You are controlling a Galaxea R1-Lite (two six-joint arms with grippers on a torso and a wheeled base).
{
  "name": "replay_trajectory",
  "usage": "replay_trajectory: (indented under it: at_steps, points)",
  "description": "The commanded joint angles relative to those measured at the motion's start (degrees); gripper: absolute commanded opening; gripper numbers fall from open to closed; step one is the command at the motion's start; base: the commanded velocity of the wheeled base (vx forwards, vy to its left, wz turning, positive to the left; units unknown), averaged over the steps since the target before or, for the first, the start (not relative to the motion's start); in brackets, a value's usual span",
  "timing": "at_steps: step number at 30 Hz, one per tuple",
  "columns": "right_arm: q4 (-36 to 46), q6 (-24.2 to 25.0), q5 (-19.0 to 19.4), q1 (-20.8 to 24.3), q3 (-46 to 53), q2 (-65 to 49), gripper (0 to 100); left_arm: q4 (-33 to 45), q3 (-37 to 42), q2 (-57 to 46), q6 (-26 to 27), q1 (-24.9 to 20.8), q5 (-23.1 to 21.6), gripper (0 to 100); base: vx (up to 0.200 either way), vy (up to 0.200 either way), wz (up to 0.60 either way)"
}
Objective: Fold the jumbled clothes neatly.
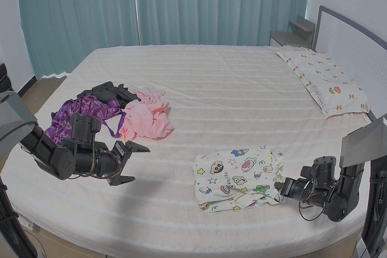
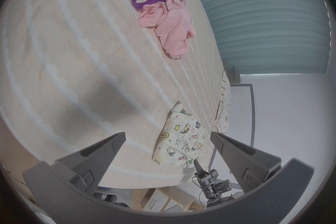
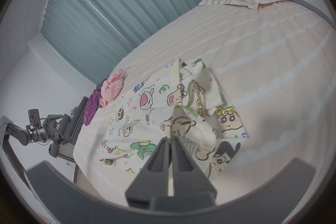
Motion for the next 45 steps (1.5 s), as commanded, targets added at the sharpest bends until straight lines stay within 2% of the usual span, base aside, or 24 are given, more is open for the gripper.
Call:
replay_trajectory:
  at_steps: [1, 8, 19, 20, 27, 31, 36, 45]
  points:
    - [0.14, -0.36, 0.06, -0.72, 1.55, -2.52, 0, -0.03, -0.03, 0.28, -0.04, 0.17, -0.01, 100, 0.0, 0.0, 0.0]
    - [0.49, -4.23, 0.15, -3.36, 5.42, -5.86, 0, 0.06, -0.03, 0.28, 0.05, 0.26, 0.08, 100, 0.0, 0.0, 0.0]
    - [-0.3, -5.2, 1.38, -2.48, 5.51, -3.13, 0, -0.03, 0.14, 0.28, 0.05, 0.26, 0.08, 100, 0.0, 0.0, 0.0]
    - [-0.3, -5.02, 2.08, -2.22, 5.07, -3.04, 100, -0.03, 0.14, 0.37, 0.05, 0.17, 0.08, 100, 0.0, 0.0, 0.0]
    - [-0.48, -4.5, 6.83, -1.95, 4.45, -3.31, 100, -0.03, 0.14, 0.63, 0.05, 0.17, -0.01, 100, 0.0, 0.0, 0.0]
    - [-0.48, -3.62, 6.91, -1.6, 3.31, -3.31, 100, -0.03, 0.14, 0.72, 0.05, 0.17, -0.01, 100, 0.0, 0.0, 0.0]
    - [-0.48, -2.47, 6.21, 1.74, 0.06, -0.05, 100, -0.03, 0.14, 0.72, 0.05, 0.17, -0.01, 100, 0.0, 0.0, 0.0]
    - [0.22, -2.65, 5.95, 2.18, -3.2, 2.49, 100, -0.12, -0.03, 1.16, 0.05, 0.17, -0.01, 100, 0.0, 0.0, 0.0]
